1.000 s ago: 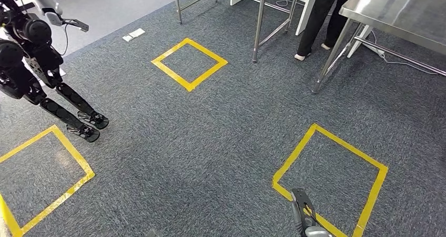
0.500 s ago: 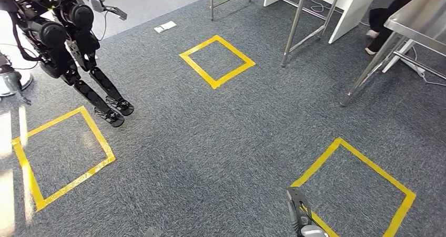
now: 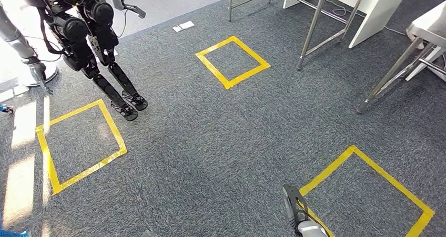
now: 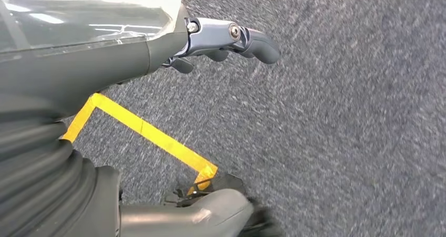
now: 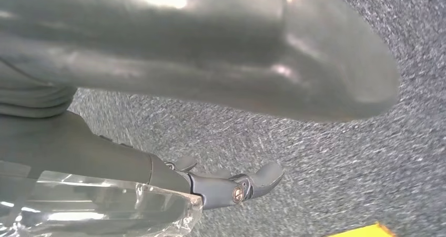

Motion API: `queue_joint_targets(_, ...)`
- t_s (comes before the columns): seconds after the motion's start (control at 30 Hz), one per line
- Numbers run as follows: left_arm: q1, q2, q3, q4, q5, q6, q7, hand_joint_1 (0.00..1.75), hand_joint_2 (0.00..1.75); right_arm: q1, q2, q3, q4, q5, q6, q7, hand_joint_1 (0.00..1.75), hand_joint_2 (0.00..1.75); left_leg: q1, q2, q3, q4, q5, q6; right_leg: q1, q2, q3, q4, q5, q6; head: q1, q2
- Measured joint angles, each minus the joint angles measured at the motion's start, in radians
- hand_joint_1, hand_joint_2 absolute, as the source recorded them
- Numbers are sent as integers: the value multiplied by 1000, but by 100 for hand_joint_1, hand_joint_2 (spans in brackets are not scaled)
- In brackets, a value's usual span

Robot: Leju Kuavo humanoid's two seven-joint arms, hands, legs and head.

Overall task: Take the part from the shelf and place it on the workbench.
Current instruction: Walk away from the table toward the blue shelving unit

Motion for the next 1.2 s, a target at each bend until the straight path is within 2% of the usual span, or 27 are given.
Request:
queue_joint_targets(0.03, -1, 1, 2, 0, 2, 2, -2, 0, 175, -2, 1, 5, -1, 0, 2, 1, 0, 0, -3, 14, 31, -58, 18, 5, 4, -6, 0, 1, -1, 2, 1, 0)
queue_joint_targets(0.1, -2, 2, 6, 0, 7, 5, -3, 0, 175, -7, 1, 14, -2, 0, 7, 3, 0, 0, -9, 26, 52, -106, 24, 13, 11, -18, -2, 1, -3, 6, 2, 0)
queue_joint_targets(0.17, 1, 3, 12, 0, 12, 7, -7, 0, 175, -10, 2, 22, -2, 1, 14, 4, 0, 0, -10, 9, 50, -111, 31, 24, 14, -26, -4, 2, -6, 14, 3, 0)
queue_joint_targets(0.2, 2, 4, 15, 0, 16, 8, -10, 0, 175, -11, 1, 27, -3, 2, 18, 4, 0, 0, -9, 1, 52, -116, 34, 30, 13, -18, -7, 11, -13, 18, 3, 0)
queue_joint_targets(0.23, 3, 3, 19, 0, 21, 10, -13, 0, 175, -12, 1, 32, -3, 5, 22, 5, 0, 0, -6, -6, 53, -121, 39, 37, 11, -2, -18, 37, -29, 20, 4, 0)
queue_joint_targets(0.3, 3, 2, 24, 0, 28, 16, -19, 0, 175, -12, -4, 41, -4, 9, 30, 6, 0, 0, -4, -22, 52, -125, 44, 45, 4, 35, -70, 150, -83, 18, 5, 0)
queue_joint_targets(0.37, 5, 2, 31, 0, 35, 22, -22, 0, 175, -9, -11, 49, -4, 12, 36, 9, 0, 0, -4, -43, 49, -124, 46, 48, 0, 48, -130, 278, -128, 21, 6, 0)
queue_joint_targets(0.4, 9, 2, 34, 0, 39, 25, -23, 0, 175, -7, -15, 53, -4, 14, 39, 11, 0, 0, -4, -53, 48, -124, 47, 48, -2, 50, -142, 300, -130, 27, 6, 0)
queue_joint_targets(0.43, 13, 2, 38, 0, 43, 27, -24, 0, 175, -7, -20, 58, -4, 15, 42, 13, 0, 0, -3, -64, 48, -123, 47, 47, -6, 51, -133, 279, -115, 37, 6, 0)
queue_joint_targets(0.5, 20, 1, 45, 0, 46, 29, -24, 0, 175, -6, -30, 66, -6, 19, 48, 12, 0, 0, -1, -85, 48, -121, 48, 43, -19, 72, -68, 142, -57, 60, 6, 0)
queue_joint_targets(0.53, 21, 1, 48, 0, 47, 31, -25, 0, 175, -6, -35, 70, -6, 21, 50, 10, 0, 0, -2, -96, 47, -118, 48, 37, -23, 86, -37, 75, -32, 65, 6, 0)
queue_joint_targets(0.57, 22, 1, 50, 0, 50, 32, -26, 0, 175, -5, -39, 73, -7, 23, 52, 7, 0, 0, -3, -105, 44, -116, 49, 31, -25, 97, -16, 30, -17, 65, 6, 0)
queue_joint_targets(0.6, 23, 1, 53, 0, 53, 34, -26, 0, 175, -3, -43, 77, -7, 25, 54, 3, 0, 0, -4, -112, 41, -115, 50, 25, -23, 102, -8, 12, -11, 59, 5, 0)
queue_joint_targets(0.67, 30, 0, 60, 0, 60, 37, -26, 0, 175, 0, -48, 85, -7, 29, 60, -3, 0, 0, -2, -122, 35, -116, 53, 13, -19, 88, -8, 10, -6, 44, 4, 0)
queue_joint_targets(0.73, 38, 0, 68, 1, 65, 27, -9, 0, 175, 2, -55, 93, -10, 30, 68, -9, 0, 0, 1, -94, 21, -87, 34, 6, -21, 73, -6, 7, -1, 27, 2, 0)
queue_joint_targets(0.77, 39, 0, 71, 1, 67, 15, 10, 0, 175, 4, -59, 96, -11, 30, 71, -12, 0, 0, 2, -72, 2, -46, 8, 4, -22, 64, -6, 6, 0, 19, 0, 0)
queue_joint_targets(0.8, 40, 0, 74, 2, 71, -5, 41, 0, 175, 9, -66, 100, -13, 31, 77, -15, 0, 0, 1, -49, -26, 14, -26, 1, -18, 54, -6, 6, 0, 13, -2, 0)
queue_joint_targets(0.83, 40, 0, 80, 2, 81, -25, 82, 0, 175, 22, -71, 105, -13, 33, 84, -22, 0, 0, 2, -38, -59, 85, -60, -1, -14, 42, -6, 6, -2, 8, -3, 0)
queue_joint_targets(0.87, 41, -1, 88, 3, 96, -41, 133, 0, 175, 47, -74, 111, -14, 36, 82, -38, 0, 0, 2, -33, -86, 145, -84, -3, -10, 29, -5, 6, -4, 5, -3, 0)
queue_joint_targets(0.9, 44, -3, 100, 4, 113, -52, 187, 0, 175, 84, -73, 120, -14, 37, 67, -70, 0, 0, 3, -30, -99, 176, -92, -3, -8, 14, -4, 6, -6, 2, -3, 0)
queue_joint_targets(0.93, 49, -4, 113, 4, 128, -57, 239, 0, 175, 133, -67, 129, -14, 38, 37, -112, 0, 0, 3, -27, -91, 168, -82, -3, -5, -1, -1, 6, -10, 0, -3, 0)
queue_joint_targets(0.97, 54, -6, 126, 4, 138, -61, 288, 0, 175, 185, -59, 138, -13, 37, -3, -158, 0, 0, 3, -21, -62, 121, -58, -1, -3, -16, 3, 6, -14, -2, -3, 0)
queue_joint_targets(1.03, 61, -6, 148, 4, 151, -76, 363, 0, 175, 282, -41, 151, -7, 35, -64, -216, 0, 0, -1, 8, 19, -18, -9, 9, 4, -41, 11, 7, -22, 0, -2, 0)
queue_joint_targets(1.07, 63, -6, 158, 4, 158, -86, 394, 0, 175, 318, -32, 157, -3, 37, -76, -224, 0, 0, -5, 20, 46, -67, 3, 14, 8, -49, 12, 7, -25, 2, -2, 0)
queue_joint_targets(1.1, 63, -4, 169, 4, 164, -94, 421, 0, 175, 344, -25, 162, 1, 41, -78, -222, 0, 0, -10, 29, 59, -93, 5, 19, 11, -55, 12, 8, -27, 6, -2, 0)
queue_joint_targets(1.17, 64, -1, 190, 4, 171, -102, 458, 0, 175, 365, -14, 173, 5, 48, -68, -212, 0, 0, -16, 23, 60, -103, 4, 27, 13, -62, 15, 6, -29, 13, -3, 0)
queue_joint_targets(1.2, 64, 0, 198, 4, 172, -101, 472, 0, 175, 368, -11, 178, 6, 51, -61, -205, 0, 0, -14, 18, 64, -109, 7, 32, 13, -57, 15, 8, -32, 18, -3, 0)
